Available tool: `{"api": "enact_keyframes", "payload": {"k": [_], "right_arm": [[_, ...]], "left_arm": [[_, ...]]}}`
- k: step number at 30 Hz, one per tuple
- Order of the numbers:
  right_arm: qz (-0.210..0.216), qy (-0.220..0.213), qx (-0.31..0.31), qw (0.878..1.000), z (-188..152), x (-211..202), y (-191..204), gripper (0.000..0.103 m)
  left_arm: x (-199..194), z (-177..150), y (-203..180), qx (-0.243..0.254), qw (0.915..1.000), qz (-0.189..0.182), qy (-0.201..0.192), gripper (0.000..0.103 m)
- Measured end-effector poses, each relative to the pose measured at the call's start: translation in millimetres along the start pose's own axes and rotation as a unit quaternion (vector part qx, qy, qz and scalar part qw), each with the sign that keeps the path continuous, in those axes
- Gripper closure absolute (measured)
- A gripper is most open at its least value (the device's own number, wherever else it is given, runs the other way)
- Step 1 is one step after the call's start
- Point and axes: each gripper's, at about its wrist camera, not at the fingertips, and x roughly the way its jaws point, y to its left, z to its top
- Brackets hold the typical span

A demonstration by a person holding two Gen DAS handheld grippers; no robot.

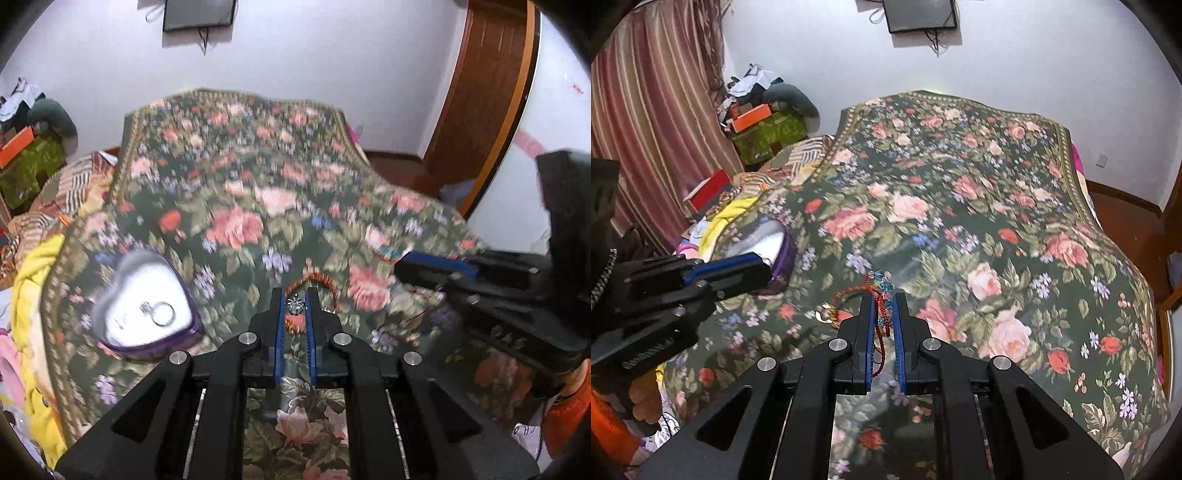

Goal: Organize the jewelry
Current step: 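Carry the beaded bracelet with the right gripper over the tin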

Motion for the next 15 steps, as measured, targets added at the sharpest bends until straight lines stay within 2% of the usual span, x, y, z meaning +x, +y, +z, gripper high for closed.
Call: {"api": "enact_keyframes", "payload": {"k": [7, 15], "right_arm": [[0.016, -0.020, -0.018, 1.000, 15.8, -4.5, 26.1, 0.095], [0.039, -0.035, -0.044, 0.998, 32.3, 0.3, 62.4, 0.095]], "left_arm": [[-37.8, 9.6, 9.5, -0.009, 0.9990, 0.010, -0.043, 0.094], [-68.0, 11.3, 32.1, -0.025, 0.9963, 0.036, -0.074, 0.094]]}}
